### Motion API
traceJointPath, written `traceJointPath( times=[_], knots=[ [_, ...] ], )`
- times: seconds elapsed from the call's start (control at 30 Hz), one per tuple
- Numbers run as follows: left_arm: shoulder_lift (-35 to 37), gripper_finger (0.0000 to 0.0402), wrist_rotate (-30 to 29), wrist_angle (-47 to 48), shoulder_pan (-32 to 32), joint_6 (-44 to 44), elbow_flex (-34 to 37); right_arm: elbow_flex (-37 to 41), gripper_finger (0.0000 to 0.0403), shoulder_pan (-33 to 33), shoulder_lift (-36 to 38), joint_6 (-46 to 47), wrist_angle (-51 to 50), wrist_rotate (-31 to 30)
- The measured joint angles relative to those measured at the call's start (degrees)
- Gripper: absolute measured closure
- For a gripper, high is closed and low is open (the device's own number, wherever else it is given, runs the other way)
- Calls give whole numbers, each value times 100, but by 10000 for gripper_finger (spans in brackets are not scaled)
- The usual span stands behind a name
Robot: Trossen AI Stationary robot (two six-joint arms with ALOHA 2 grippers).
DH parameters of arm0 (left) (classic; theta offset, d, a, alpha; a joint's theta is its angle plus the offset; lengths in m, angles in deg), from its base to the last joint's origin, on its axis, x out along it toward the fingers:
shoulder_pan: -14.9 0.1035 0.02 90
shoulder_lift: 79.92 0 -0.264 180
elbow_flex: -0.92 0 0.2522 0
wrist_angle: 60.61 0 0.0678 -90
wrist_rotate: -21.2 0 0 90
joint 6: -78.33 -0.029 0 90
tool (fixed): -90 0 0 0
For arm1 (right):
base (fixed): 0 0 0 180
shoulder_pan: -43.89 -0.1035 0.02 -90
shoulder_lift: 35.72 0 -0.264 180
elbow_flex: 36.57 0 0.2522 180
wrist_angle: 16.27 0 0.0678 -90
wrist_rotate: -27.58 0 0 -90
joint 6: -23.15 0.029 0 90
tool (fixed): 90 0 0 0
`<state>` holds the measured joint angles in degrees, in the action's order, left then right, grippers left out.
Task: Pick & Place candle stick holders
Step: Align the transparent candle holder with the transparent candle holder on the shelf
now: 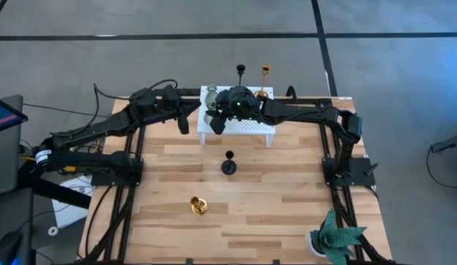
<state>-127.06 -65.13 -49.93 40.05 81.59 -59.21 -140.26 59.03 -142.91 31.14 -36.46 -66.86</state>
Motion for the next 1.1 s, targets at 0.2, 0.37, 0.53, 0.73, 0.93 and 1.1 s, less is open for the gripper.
traceJointPath(
  times=[0.2,0.37,0.53,0.73,0.93,1.1],
  knots=[
    [-16,390,257,502,0,3,4,0,290,4,0,-55,-17,-7],
    [-28,390,733,483,-2,50,98,0,290,-13,0,-215,-253,-5],
    [-28,390,729,485,0,44,201,0,290,-36,0,-381,-348,4],
    [-28,382,647,478,-2,65,249,0,290,-48,4,-407,-346,11],
    [-28,372,447,476,0,192,251,0,286,-48,7,-402,-362,8],
    [-28,372,450,472,0,218,251,0,289,-43,9,-254,-717,-409]
  ],
)
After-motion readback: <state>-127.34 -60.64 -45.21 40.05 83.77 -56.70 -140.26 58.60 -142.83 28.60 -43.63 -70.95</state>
